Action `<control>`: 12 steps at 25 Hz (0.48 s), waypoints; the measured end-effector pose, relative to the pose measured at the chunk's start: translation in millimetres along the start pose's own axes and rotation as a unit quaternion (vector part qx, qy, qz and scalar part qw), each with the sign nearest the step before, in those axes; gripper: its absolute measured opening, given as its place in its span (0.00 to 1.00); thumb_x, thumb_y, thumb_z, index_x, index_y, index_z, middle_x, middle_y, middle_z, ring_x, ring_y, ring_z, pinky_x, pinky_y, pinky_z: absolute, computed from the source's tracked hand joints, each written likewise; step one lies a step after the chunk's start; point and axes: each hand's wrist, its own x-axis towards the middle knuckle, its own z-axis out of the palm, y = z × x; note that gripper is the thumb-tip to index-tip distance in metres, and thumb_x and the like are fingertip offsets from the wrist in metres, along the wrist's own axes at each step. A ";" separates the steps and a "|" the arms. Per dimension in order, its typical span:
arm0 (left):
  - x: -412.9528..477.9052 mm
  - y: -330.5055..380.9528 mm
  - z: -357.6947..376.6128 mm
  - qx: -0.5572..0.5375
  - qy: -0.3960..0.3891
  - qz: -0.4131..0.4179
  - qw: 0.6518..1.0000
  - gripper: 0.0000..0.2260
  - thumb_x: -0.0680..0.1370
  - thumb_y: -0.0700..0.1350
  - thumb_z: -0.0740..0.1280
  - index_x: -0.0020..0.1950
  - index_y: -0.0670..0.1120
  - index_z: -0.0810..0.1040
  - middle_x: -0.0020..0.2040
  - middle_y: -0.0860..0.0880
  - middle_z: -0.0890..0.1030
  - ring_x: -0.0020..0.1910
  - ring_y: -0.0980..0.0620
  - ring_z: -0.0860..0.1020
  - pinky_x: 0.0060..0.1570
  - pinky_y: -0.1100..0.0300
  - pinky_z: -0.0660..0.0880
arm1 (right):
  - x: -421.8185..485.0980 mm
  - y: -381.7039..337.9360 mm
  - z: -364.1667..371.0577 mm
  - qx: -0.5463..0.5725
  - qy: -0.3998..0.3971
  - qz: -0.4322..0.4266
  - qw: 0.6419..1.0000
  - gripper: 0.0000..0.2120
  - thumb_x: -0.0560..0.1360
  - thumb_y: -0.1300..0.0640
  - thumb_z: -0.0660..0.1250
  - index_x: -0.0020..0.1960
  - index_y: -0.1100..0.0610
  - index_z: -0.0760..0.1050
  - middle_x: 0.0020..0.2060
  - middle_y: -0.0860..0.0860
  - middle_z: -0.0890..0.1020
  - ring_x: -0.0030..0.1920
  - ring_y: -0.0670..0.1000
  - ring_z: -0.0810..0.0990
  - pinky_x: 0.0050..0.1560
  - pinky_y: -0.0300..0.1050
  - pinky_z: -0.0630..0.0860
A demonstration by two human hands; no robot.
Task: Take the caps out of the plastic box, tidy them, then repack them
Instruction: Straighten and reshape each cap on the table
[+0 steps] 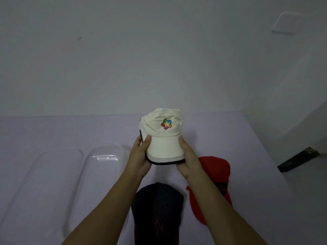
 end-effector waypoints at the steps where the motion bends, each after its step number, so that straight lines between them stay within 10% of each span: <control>1: 1.1 0.9 -0.1 -0.010 -0.016 0.006 1.000 0.21 0.77 0.43 0.64 0.70 0.46 0.68 0.63 0.44 0.78 0.60 0.44 0.78 0.51 0.51 0.80 | 0.0 -0.2 0.3 0.009 0.001 0.008 1.000 0.25 0.75 0.48 0.63 0.69 0.57 0.69 0.62 0.58 0.78 0.62 0.57 0.77 0.55 0.50 0.79; 5: 2.1 1.0 -6.6 -0.028 -0.063 0.022 0.997 0.27 0.73 0.43 0.67 0.71 0.48 0.67 0.65 0.45 0.76 0.63 0.43 0.76 0.58 0.47 0.76 | -7.0 2.8 1.3 0.038 0.023 0.088 0.995 0.23 0.73 0.45 0.66 0.64 0.55 0.73 0.58 0.58 0.81 0.57 0.58 0.80 0.51 0.53 0.80; 12: 7.2 0.1 -18.0 0.024 -0.055 -0.027 0.998 0.25 0.73 0.38 0.67 0.70 0.45 0.69 0.65 0.42 0.76 0.63 0.41 0.75 0.56 0.49 0.78 | -2.4 14.1 -5.5 -0.011 0.049 -0.008 0.999 0.30 0.70 0.43 0.66 0.68 0.55 0.70 0.62 0.58 0.78 0.60 0.58 0.79 0.51 0.52 0.80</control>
